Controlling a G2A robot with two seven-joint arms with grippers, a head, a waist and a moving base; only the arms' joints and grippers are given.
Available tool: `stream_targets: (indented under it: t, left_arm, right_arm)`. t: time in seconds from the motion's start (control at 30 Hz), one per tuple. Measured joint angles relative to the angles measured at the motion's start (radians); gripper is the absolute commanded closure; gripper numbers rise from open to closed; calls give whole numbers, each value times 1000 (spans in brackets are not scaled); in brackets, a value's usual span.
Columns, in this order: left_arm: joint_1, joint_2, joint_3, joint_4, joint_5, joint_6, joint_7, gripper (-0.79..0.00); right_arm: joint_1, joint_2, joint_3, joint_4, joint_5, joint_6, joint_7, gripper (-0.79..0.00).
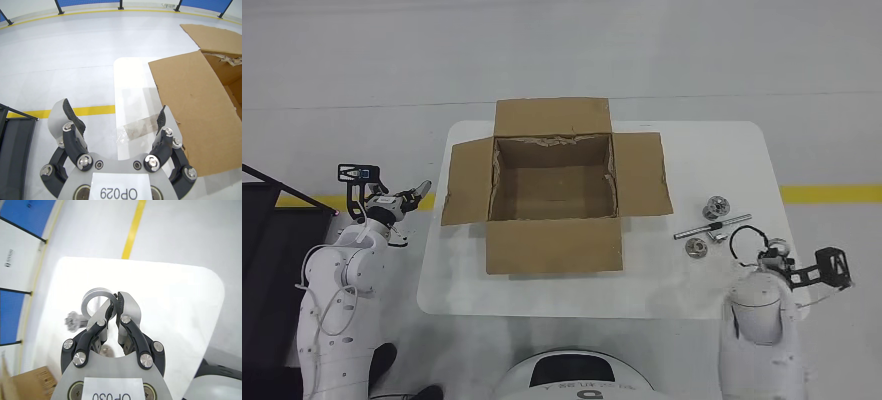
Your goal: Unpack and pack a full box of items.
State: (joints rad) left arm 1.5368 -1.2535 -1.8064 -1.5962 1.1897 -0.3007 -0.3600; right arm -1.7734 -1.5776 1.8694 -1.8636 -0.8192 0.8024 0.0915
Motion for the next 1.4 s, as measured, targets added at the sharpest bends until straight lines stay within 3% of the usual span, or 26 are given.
stream_targets:
  t: [0.27, 0.77, 1.17, 1.2, 1.23, 1.33, 1.4]
  left_arm:
    - [0, 0, 0, 0, 0, 0, 0, -785]
    - [0, 0, 0, 0, 0, 0, 0, -785]
    - [0, 0, 0, 0, 0, 0, 0, -785]
    - [0, 0, 0, 0, 0, 0, 0, -785]
    - [0, 0, 0, 0, 0, 0, 0, -785]
    - [0, 0, 0, 0, 0, 0, 0, -785]
    - [0, 0, 0, 0, 0, 0, 0, -785]
  right_arm:
    - [49, 34, -56, 77, -325, -33, 245, 0]
    - [157, 69, -69, 177, -647, -88, 646, 0]
    - [218, 68, -114, 238, -790, -82, 750, 0]
    - [219, 68, -116, 239, -791, -87, 752, -28]
    - [219, 67, -118, 238, -792, -90, 753, -111]
    - [219, 66, -121, 232, -793, -100, 760, -206]
    - [222, 65, -121, 232, -798, -103, 762, -228]
